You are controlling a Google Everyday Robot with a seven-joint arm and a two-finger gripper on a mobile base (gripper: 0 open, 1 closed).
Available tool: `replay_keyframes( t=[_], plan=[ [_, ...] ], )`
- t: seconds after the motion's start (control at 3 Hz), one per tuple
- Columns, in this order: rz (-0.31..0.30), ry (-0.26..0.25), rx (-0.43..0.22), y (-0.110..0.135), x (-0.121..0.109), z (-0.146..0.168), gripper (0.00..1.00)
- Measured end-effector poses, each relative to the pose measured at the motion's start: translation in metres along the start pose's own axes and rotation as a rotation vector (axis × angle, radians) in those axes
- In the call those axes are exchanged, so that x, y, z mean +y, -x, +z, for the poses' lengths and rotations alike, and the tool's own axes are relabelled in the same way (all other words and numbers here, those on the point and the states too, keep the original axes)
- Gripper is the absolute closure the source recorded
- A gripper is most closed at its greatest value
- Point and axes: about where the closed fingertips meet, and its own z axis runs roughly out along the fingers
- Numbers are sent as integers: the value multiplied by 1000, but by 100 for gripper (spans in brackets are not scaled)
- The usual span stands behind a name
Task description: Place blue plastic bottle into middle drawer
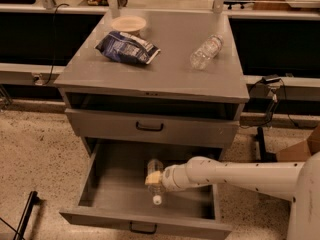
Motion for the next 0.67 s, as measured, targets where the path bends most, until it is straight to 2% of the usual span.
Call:
replay_keyframes(
  t=[0.33, 0.67],
  plan=[
    [0, -1, -2, 1, -1, 1, 13],
    [-1, -2, -5, 2, -1, 2, 0]
  ],
)
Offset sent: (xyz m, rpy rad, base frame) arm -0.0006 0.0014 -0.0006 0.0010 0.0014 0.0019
